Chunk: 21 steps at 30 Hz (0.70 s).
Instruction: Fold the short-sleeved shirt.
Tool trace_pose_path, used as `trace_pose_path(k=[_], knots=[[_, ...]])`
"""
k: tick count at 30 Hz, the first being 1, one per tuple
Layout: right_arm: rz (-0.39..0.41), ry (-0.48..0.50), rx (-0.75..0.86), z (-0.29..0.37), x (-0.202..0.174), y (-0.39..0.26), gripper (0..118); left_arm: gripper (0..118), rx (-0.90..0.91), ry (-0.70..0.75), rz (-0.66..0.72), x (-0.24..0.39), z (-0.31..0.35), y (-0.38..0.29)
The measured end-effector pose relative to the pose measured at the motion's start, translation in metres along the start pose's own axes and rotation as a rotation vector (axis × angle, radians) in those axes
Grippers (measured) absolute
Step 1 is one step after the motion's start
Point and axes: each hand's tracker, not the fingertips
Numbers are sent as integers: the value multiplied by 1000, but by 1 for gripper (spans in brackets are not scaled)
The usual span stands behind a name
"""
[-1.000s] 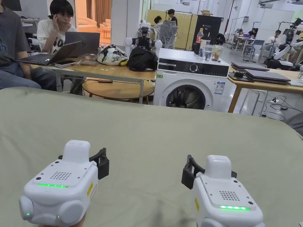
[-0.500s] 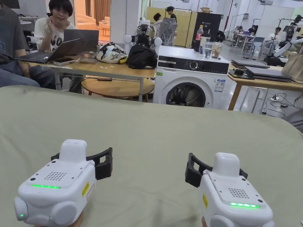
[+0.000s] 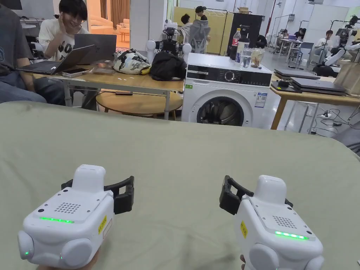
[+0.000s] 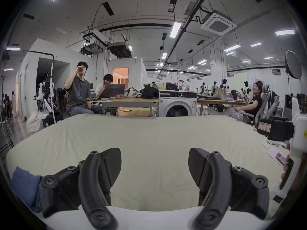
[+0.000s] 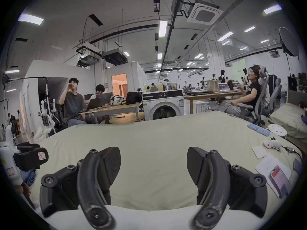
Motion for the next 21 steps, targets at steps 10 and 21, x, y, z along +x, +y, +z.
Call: trace_pose_path(k=[10,21], knots=[[-35,-100,-22,-1,-3,4,84,84,16,29,133,-18,2,-1],[-47,-75,-52,-1,-3,3,84,84,52,57,-19,-9,7,0]])
